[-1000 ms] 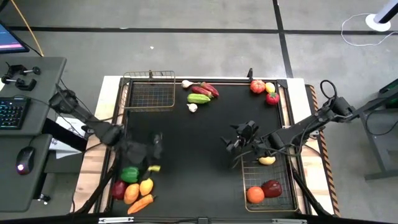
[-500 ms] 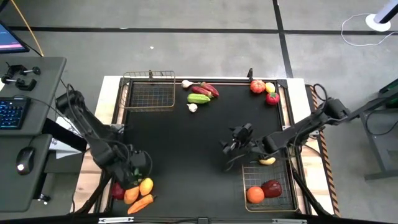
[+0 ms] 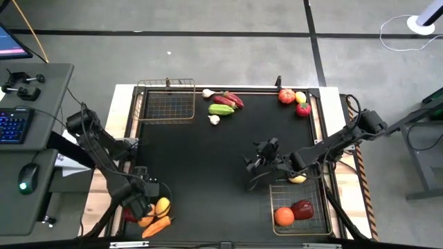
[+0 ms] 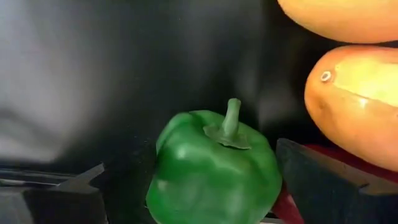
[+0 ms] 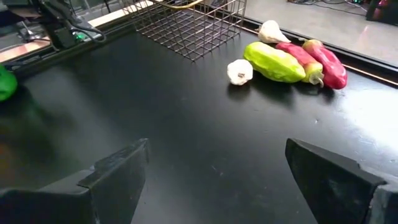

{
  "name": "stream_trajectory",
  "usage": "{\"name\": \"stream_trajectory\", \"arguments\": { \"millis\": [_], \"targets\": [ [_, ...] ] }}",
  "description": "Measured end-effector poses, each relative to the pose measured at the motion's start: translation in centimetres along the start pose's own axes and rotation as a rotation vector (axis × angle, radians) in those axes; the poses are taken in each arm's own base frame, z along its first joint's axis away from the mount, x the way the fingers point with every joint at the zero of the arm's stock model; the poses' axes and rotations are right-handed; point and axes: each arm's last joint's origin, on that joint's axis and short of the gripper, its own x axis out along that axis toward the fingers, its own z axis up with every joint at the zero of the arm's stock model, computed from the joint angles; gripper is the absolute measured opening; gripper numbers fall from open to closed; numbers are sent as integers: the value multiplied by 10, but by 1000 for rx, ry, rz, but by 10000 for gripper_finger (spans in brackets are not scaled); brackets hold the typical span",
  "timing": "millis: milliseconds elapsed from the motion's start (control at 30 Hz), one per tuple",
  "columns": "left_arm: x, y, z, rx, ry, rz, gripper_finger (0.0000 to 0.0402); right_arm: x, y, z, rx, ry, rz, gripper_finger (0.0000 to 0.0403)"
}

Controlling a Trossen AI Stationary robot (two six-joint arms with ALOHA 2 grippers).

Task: Sort produce into baskets
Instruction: Put the green bell pepper into the top wire basket

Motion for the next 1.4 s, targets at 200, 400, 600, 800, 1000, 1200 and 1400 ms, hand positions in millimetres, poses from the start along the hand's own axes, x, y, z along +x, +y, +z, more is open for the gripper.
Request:
{"name": "stream_trajectory", "arguments": {
  "millis": [200,400,600,800,1000,1200,1400],
  "targets": [
    [-10,5,-4,55,44,61,321,0,0,0,0,0,0,367],
    [-32,7,-4,74,50,105,321,0,0,0,-1,0,0,367],
    [-28,8,-4,75,38,122,321,0,0,-1,-1,15,13,367],
    [-22,10,-5,139,48,136,321,0,0,-1,-1,15,13,367],
    [-21,13,0,277,24,159,321,0,0,0,2,16,14,367],
    [-21,18,7,198,29,151,321,0,0,-1,3,17,14,367],
    [-21,25,15,-88,17,144,321,0,0,-1,3,20,17,367]
  ]
}}
